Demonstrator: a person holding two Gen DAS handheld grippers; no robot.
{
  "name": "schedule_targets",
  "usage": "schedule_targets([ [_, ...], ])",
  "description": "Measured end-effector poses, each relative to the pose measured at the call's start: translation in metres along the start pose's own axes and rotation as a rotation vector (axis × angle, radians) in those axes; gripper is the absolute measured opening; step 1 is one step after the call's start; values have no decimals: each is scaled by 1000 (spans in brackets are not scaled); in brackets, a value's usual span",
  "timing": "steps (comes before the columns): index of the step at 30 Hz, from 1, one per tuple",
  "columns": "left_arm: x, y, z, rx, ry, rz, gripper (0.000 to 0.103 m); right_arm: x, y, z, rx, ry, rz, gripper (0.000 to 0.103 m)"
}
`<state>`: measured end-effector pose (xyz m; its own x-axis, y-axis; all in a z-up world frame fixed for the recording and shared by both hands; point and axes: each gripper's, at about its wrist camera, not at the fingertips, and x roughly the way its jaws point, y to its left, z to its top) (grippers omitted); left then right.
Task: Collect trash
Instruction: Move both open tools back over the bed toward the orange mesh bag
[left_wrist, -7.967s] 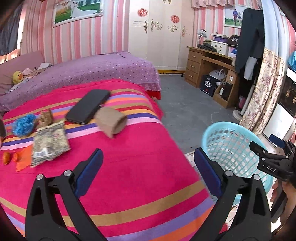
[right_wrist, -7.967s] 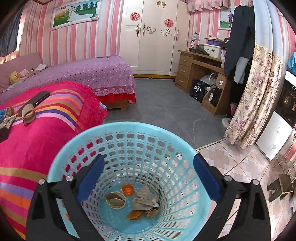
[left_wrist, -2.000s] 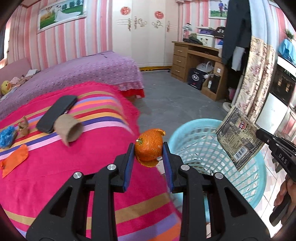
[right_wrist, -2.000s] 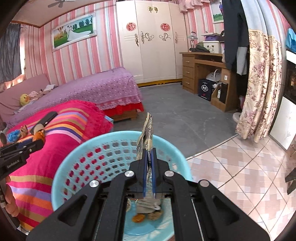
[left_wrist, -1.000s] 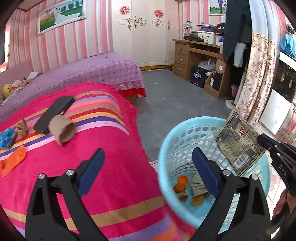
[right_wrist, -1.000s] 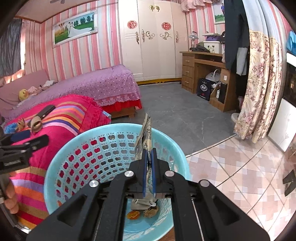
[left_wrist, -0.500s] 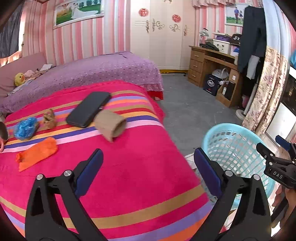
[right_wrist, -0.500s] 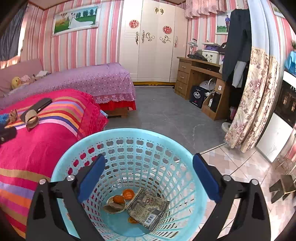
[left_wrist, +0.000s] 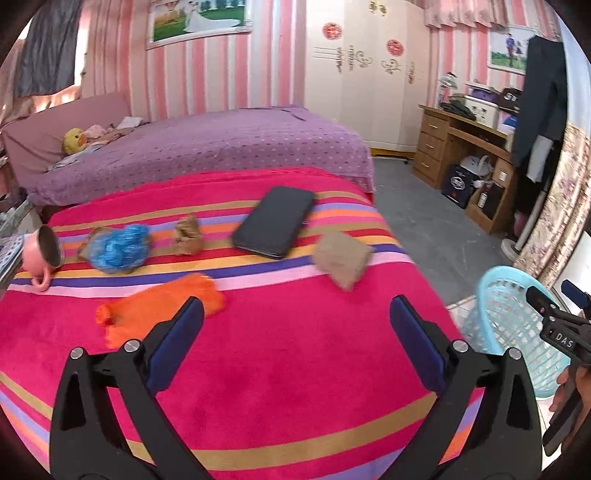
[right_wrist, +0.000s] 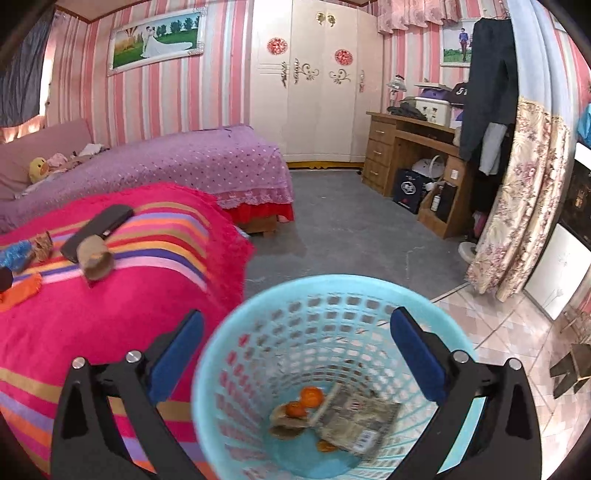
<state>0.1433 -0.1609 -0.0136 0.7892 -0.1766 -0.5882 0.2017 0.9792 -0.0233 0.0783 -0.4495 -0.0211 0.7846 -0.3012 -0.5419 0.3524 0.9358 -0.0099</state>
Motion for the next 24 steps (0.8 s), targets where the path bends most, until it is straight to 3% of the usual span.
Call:
schedule_targets([
  [11, -4, 87, -4, -57, -14, 117, 97, 3, 76, 8, -41, -2, 89, 98],
  [24, 22, 169, -26, -123, 85, 187, 97, 7, 123, 2, -72, 17, 119, 98],
])
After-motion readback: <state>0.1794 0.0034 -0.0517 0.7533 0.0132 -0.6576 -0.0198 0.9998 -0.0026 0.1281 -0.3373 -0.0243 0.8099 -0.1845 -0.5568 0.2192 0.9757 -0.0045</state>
